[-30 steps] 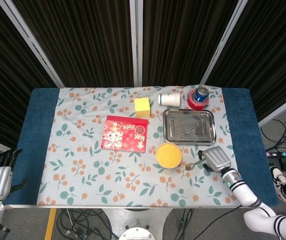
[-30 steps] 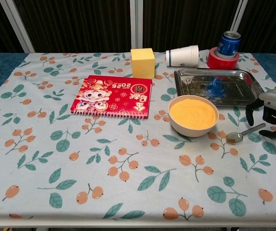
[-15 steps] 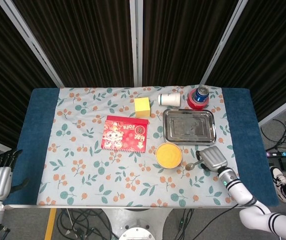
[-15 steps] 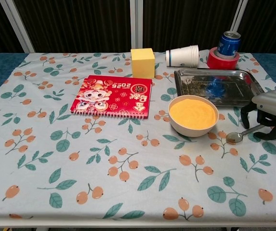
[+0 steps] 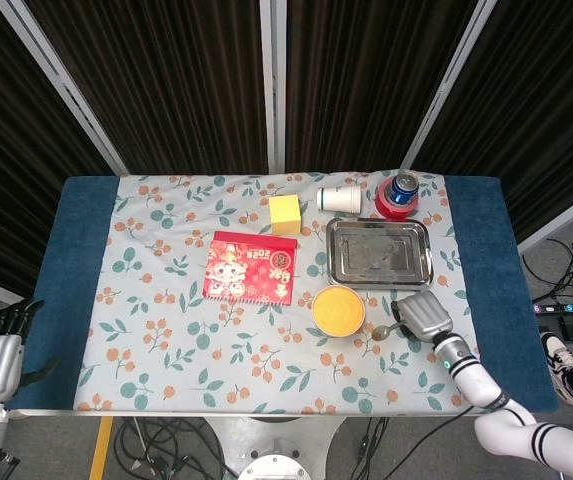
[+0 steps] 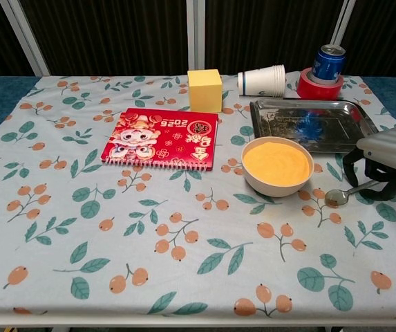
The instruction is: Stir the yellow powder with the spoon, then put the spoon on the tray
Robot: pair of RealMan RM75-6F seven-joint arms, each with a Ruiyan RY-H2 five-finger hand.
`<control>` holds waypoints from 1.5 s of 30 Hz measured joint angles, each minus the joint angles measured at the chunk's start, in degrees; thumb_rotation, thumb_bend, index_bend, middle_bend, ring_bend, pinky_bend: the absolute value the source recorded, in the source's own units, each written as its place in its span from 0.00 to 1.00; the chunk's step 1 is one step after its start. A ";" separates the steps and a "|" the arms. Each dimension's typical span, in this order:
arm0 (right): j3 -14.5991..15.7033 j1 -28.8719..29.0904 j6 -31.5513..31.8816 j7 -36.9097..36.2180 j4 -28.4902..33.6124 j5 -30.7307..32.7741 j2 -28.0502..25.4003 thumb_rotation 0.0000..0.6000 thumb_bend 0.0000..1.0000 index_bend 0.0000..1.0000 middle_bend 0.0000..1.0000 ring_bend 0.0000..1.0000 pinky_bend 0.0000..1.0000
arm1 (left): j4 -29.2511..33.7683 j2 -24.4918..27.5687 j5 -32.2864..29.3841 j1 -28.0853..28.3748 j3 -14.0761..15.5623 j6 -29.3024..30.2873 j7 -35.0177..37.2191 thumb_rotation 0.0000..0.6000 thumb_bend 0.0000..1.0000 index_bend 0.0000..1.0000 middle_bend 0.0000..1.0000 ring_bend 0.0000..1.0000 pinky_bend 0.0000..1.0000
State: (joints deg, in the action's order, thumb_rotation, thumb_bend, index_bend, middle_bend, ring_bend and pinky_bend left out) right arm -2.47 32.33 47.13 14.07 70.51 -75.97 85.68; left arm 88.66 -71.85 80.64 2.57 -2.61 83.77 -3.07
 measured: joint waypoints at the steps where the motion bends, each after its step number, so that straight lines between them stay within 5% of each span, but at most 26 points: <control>1: 0.02 0.05 0.03 0.11 -0.01 0.09 0.09 1.00 0.33 0.56 0.94 0.91 1.00 | -0.08 -0.02 0.01 0.00 -0.01 0.02 -0.06 1.00 0.22 0.18 0.18 0.12 0.12; 16: -0.32 0.94 2.18 4.23 5.41 -0.46 -4.78 1.00 0.42 0.65 0.94 0.91 1.00 | -0.22 0.32 0.28 -0.31 -0.08 0.75 0.38 1.00 0.22 0.18 0.18 0.12 0.12; 28: -3.64 7.72 1.75 21.59 15.70 -0.39 -11.59 1.00 0.45 0.71 0.94 0.91 1.00 | -0.24 0.24 0.91 -0.65 -0.09 1.72 0.99 1.00 0.22 0.19 0.18 0.12 0.12; 45: -2.83 18.32 -1.69 49.73 13.78 6.32 -3.86 1.00 0.46 0.73 0.95 0.91 1.00 | -2.05 -0.38 0.78 -1.32 0.14 1.86 3.18 1.00 0.22 0.19 0.18 0.12 0.12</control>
State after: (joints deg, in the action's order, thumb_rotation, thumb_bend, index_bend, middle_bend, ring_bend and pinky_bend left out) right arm -5.29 50.65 45.44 63.80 84.29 -69.64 81.81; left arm 86.60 -72.24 81.43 1.25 -2.47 85.63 0.11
